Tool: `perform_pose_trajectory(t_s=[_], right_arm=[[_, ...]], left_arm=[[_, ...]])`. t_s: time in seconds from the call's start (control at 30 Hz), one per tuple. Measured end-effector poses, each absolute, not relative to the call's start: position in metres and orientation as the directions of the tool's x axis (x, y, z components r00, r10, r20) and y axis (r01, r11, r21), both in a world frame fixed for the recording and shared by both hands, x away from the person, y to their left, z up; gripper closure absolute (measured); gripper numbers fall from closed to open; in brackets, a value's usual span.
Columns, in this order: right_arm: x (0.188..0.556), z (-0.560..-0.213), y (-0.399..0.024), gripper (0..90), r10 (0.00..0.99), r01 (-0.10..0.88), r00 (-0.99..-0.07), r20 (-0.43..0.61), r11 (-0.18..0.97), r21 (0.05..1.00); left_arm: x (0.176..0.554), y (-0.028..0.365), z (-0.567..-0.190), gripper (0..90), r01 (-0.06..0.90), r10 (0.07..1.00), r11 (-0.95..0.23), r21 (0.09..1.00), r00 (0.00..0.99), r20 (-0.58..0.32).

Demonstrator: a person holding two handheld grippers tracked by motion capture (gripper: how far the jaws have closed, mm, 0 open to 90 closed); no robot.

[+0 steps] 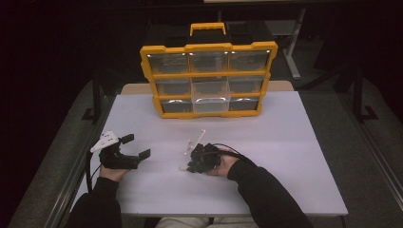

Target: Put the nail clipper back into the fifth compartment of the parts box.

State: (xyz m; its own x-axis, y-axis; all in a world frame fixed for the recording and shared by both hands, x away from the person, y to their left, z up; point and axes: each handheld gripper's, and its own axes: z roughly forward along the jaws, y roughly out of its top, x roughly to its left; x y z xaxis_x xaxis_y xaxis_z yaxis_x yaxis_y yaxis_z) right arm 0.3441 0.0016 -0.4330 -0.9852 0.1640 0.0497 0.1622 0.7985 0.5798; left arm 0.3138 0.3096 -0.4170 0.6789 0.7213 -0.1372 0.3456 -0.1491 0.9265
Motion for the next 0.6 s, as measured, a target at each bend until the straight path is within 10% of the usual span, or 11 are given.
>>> perform_pose_trajectory(t_s=[0.6], right_arm=[[0.3482, -0.4250, -0.0059, 76.6, 0.185, 0.209, -0.977, 0.102, 0.776, 0.596]], left_arm=[[0.3138, 0.3096, -0.4168, 0.0, 0.345, 0.722, -0.155, 0.926, 0.679, -0.132]])
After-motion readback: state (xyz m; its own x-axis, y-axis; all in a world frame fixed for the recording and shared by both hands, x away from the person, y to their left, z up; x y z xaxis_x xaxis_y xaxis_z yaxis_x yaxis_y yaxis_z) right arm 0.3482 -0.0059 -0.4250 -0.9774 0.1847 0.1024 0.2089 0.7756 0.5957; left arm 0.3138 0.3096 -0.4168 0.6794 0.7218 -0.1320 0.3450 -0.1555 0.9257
